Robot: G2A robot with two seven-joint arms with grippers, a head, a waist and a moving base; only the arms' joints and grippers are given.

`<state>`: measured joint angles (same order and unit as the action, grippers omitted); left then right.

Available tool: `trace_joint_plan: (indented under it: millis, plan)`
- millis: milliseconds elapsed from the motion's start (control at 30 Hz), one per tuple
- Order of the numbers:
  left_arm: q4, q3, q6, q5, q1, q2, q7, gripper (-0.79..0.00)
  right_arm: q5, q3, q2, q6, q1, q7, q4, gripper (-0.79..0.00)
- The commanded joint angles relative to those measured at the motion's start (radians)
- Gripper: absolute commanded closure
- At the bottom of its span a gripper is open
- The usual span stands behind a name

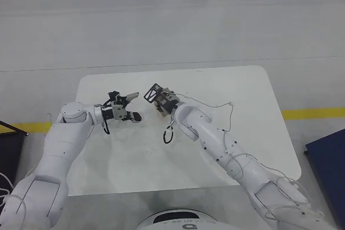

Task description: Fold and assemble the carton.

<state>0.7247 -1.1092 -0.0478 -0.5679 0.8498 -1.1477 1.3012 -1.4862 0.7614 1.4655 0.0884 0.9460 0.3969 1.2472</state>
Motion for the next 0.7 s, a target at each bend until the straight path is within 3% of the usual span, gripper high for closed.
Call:
trace_joint_plan:
  millis: [0, 67, 200, 400, 667]
  plan:
    - [0.015, -0.006, -0.006, 0.002, 0.010, 0.004, -0.002, -0.785, -0.012, -0.001, 0.001, 0.005, 0.005, -0.004, 0.004, -0.456]
    - [0.027, -0.011, -0.012, 0.005, 0.017, 0.007, -0.003, -0.785, -0.023, 0.002, 0.001, 0.002, 0.009, -0.002, 0.008, -0.566]
    - [0.046, -0.017, -0.020, 0.006, 0.030, 0.012, -0.005, -0.785, -0.034, 0.015, 0.001, -0.010, 0.019, 0.003, 0.014, -0.588]
    - [0.066, -0.022, -0.027, 0.010, 0.042, 0.016, -0.008, -0.785, -0.027, 0.047, -0.002, -0.009, 0.037, 0.007, 0.027, -0.560]
    - [0.081, -0.024, -0.029, 0.012, 0.050, 0.019, -0.002, -0.785, 0.006, 0.080, -0.001, 0.013, 0.041, 0.013, 0.007, -0.606]
